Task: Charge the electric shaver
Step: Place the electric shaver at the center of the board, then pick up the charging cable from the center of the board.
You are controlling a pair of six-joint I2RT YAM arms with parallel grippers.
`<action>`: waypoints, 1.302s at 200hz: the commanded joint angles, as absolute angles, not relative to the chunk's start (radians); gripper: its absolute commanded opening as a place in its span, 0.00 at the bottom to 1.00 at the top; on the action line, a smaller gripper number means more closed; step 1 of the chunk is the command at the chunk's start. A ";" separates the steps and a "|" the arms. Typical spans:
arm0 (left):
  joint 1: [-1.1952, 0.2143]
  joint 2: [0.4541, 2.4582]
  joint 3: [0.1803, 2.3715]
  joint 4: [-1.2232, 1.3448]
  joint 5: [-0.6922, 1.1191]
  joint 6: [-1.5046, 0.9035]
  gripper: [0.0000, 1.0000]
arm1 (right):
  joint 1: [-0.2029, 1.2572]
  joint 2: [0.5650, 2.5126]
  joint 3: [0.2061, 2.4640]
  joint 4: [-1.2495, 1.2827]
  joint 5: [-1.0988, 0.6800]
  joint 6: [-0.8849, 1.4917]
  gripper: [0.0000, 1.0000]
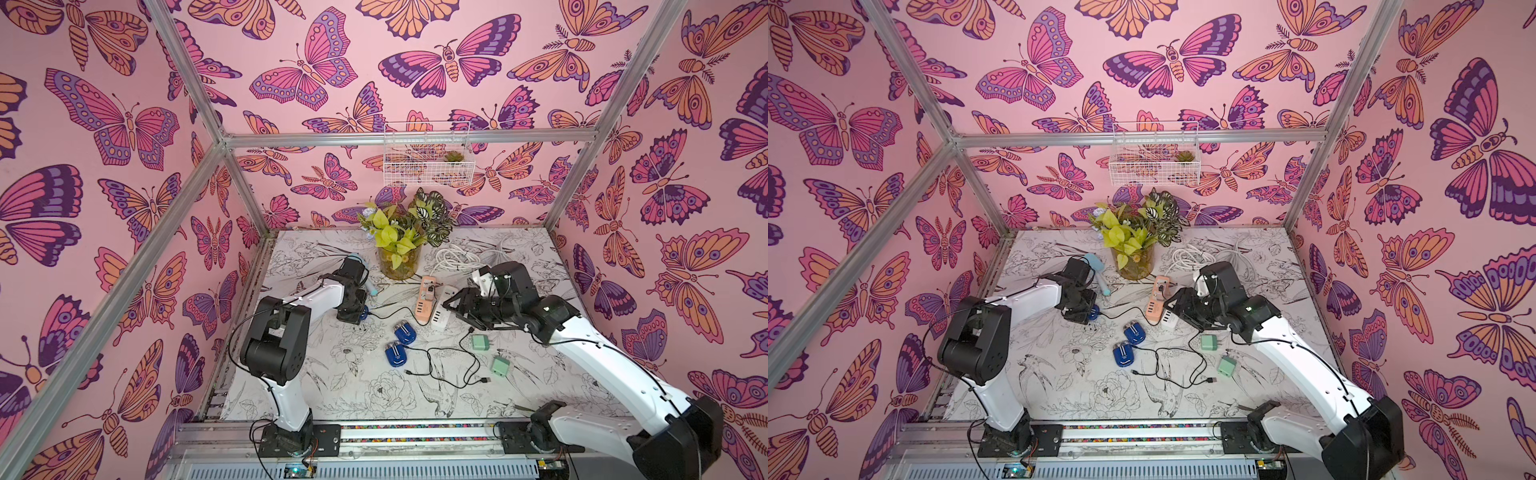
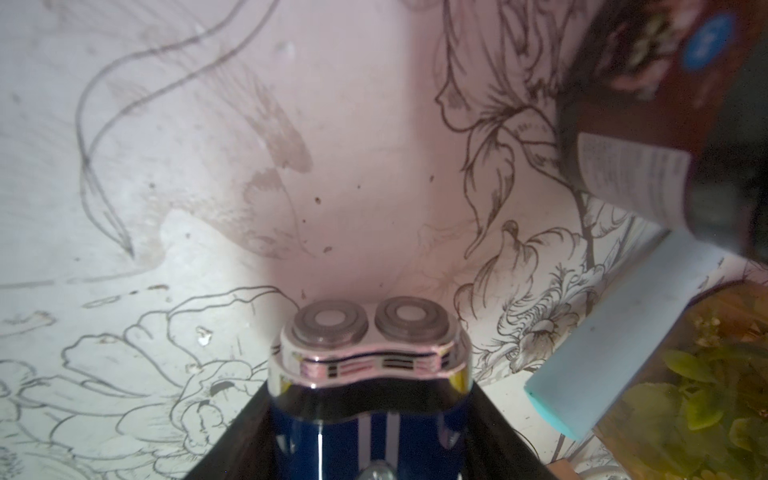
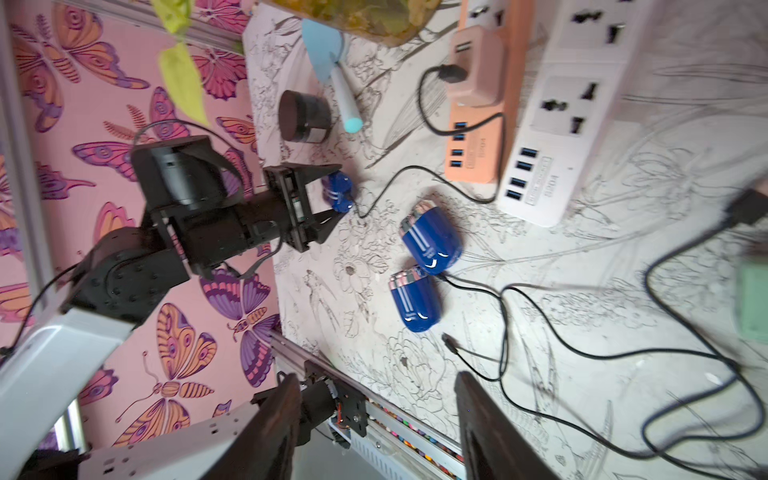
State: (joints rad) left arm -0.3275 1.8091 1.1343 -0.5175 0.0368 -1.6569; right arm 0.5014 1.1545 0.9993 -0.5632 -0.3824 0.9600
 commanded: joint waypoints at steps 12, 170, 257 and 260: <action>-0.322 1.789 1.103 -0.603 0.060 -1.648 0.73 | 0.449 1.150 1.001 -0.721 -0.282 0.958 0.57; -0.442 1.514 1.071 -0.686 0.120 -1.393 0.78 | 0.382 1.563 1.149 -0.875 -0.009 0.980 0.33; -0.483 1.346 1.020 -0.703 0.078 -1.316 0.73 | 0.370 1.803 1.167 -0.795 -0.044 0.989 0.32; -0.483 1.343 1.020 -0.704 0.077 -1.316 0.73 | 0.368 1.807 1.166 -0.791 -0.047 0.992 0.32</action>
